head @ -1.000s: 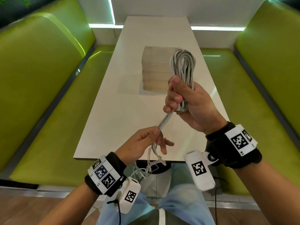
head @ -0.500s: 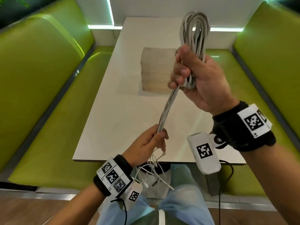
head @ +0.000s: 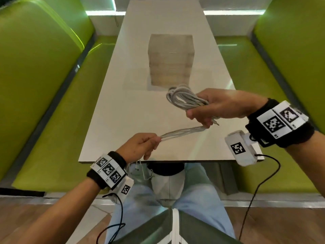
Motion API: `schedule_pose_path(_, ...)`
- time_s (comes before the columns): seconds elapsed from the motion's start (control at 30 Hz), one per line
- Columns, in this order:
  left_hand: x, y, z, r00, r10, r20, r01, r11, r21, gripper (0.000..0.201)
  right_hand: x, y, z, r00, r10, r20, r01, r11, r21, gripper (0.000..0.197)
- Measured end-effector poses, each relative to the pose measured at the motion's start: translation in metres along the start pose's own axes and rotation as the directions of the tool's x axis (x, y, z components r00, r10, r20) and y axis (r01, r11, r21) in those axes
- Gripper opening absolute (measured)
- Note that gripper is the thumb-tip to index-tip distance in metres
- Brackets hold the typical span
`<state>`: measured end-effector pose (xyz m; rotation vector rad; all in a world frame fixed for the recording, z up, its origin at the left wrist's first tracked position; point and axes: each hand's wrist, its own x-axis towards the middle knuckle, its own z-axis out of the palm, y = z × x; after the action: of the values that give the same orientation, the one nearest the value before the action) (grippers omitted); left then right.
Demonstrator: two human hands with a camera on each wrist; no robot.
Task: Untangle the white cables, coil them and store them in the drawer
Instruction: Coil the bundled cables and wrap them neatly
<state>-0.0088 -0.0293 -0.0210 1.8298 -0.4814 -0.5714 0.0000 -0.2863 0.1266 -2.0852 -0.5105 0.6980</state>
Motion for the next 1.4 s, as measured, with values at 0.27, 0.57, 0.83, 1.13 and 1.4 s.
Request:
schedule_pose_path(0.27,-0.01,-0.015,0.008,0.984,-0.095,0.149,0.088,0.994,0.058,0.053,-0.015,0.01,-0.015,0.981,-0.097,-0.168,0.147,0.938,0.313,0.016)
schedule_pose_path(0.57,-0.008,-0.014,0.006,0.998,-0.056,0.027,0.057,0.998,-0.031,0.044,-0.031,-0.013,-0.053,0.928,-0.167,-0.333,0.299,0.867,0.399,0.021)
schedule_pose_path(0.83,0.007,0.004,0.006,0.998,0.02,0.057,-0.028,0.991,0.133,0.09,-0.014,-0.012,-0.025,0.94,-0.194,-0.281,0.318,0.798,0.513,0.017)
schedule_pose_path(1.13,0.026,0.094,0.054,0.97,0.206,-0.127,-0.233,0.934,-0.271,0.013,0.016,-0.023,0.014,0.932,-0.235,-0.277,0.357,0.734,0.578,0.017)
schedule_pose_path(1.4,0.0,0.064,0.03,0.996,0.037,0.082,0.005,0.886,-0.464,0.036,-0.005,-0.011,-0.007,0.958,-0.195,-0.211,0.249,0.929,0.273,0.021)
